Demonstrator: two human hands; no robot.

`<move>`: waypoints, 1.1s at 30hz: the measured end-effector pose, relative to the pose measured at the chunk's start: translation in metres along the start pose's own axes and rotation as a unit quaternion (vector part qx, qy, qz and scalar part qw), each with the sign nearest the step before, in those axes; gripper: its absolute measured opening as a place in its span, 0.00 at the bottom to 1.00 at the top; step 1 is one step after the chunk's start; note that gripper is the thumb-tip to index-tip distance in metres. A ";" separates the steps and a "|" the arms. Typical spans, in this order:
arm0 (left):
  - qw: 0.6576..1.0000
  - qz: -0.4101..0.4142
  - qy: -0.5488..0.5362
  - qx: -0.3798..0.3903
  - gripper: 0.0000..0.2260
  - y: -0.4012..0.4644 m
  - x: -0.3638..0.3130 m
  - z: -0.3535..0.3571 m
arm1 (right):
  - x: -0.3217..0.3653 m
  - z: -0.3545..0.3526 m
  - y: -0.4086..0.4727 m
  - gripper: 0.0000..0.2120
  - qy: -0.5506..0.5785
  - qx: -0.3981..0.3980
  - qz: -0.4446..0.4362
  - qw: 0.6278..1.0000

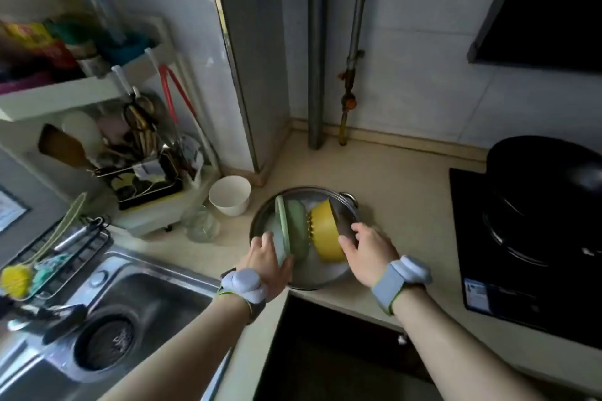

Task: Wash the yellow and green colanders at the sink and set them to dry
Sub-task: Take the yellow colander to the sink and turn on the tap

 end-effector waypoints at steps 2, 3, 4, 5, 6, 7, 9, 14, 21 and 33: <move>1.000 -0.025 -0.018 0.005 0.26 0.003 0.001 0.010 | -0.001 0.011 0.010 0.23 -0.016 0.002 0.026 1.000; 0.999 -0.029 -0.031 0.007 0.26 0.002 0.002 0.019 | -0.003 0.020 0.016 0.22 -0.020 0.004 0.030 0.999; 0.999 -0.023 -0.040 0.013 0.26 0.000 0.001 0.023 | 0.001 0.023 0.015 0.20 -0.020 0.005 0.035 0.999; 0.998 -0.020 -0.050 0.015 0.25 -0.002 0.000 0.026 | 0.002 0.028 0.019 0.17 -0.023 0.001 0.030 0.999; 0.998 -0.019 -0.062 0.010 0.24 -0.001 -0.001 0.030 | 0.003 0.031 0.023 0.14 -0.036 0.001 0.023 0.999; 0.998 -0.019 -0.067 -0.001 0.21 0.000 0.000 0.032 | 0.003 0.034 0.027 0.13 -0.050 -0.005 0.011 0.999; 0.997 -0.016 -0.073 -0.018 0.15 0.001 0.000 0.031 | 0.004 0.031 0.030 0.12 -0.058 -0.028 -0.010 0.998; 0.995 -0.020 -0.091 -0.035 0.13 0.001 0.006 0.030 | -0.003 0.010 0.037 0.13 -0.006 -0.101 -0.039 0.994; 0.995 -0.016 -0.059 -0.080 0.16 -0.001 0.001 0.029 | -0.051 0.000 0.034 0.12 0.399 -0.150 0.140 0.894; 0.990 -0.010 -0.114 -0.084 0.14 0.006 0.014 0.046 | -0.022 0.004 0.007 0.11 0.635 -0.043 0.179 0.750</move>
Point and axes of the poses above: each hand's wrist, its own y-axis towards the middle knuckle, its own z-axis out of the palm, x = y × z, the point moved 6 cm from there along y, towards the middle knuckle, and after that the axes turned 7 degrees about y, right-handed, at the moved point
